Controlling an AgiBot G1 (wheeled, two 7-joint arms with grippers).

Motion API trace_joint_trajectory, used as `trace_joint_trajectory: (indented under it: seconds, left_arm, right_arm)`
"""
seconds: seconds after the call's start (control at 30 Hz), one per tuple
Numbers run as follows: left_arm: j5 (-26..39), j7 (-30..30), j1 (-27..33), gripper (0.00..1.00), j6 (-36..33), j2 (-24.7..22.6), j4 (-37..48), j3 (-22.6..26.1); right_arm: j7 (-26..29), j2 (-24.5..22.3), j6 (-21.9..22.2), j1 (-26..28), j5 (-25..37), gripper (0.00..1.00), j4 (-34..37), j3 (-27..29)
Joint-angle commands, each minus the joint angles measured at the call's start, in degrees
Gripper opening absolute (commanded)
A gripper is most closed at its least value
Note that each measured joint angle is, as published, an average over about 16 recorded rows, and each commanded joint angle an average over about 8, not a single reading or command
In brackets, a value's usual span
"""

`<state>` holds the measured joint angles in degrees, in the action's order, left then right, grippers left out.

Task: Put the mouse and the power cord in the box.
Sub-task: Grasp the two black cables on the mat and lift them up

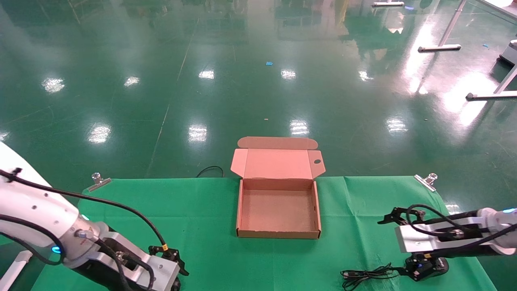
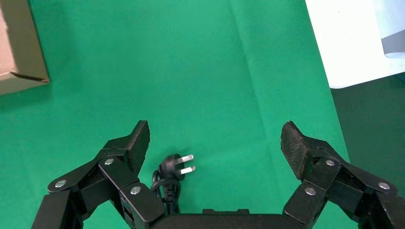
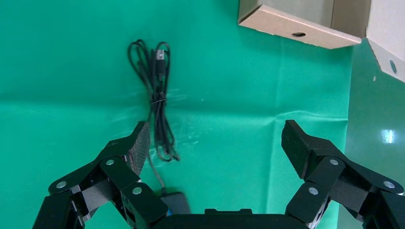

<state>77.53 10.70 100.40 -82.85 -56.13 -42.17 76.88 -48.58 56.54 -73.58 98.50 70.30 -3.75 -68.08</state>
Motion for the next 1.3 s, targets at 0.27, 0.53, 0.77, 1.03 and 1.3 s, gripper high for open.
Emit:
trace_joint_trajectory:
  seconds: [0.27, 0.53, 0.77, 1.03, 1.3]
  left_arm:
    - [0.1, 5.7, -1.3, 1.0, 0.6, -3.3, 9.6, 0.2]
    - [1.0, 11.8, -1.2, 1.0, 1.2, -6.3, 19.1, 0.5]
    - [1.2, 16.4, -0.8, 1.0, 2.1, -8.5, 26.5, 0.4]
    - [1.7, 20.4, -1.1, 1.0, 3.6, -10.6, 32.6, 0.6]
    - [2.1, 23.1, -1.4, 1.0, 5.8, -12.0, 37.0, 0.7]
  right_arm:
    - [-1.8, 2.7, 4.0, -1.7, 0.2, 1.0, 2.0, -0.1]
    - [-2.5, 4.6, 6.5, -2.8, 0.6, 1.0, 2.8, -0.4]
    - [-2.9, 6.2, 8.9, -3.7, 1.4, 1.0, 3.3, -0.9]
    - [-2.9, 6.9, 9.4, -4.4, 2.4, 1.0, 3.7, -1.6]
    - [-2.6, 7.0, 9.8, -5.2, 3.5, 1.0, 4.1, -2.4]
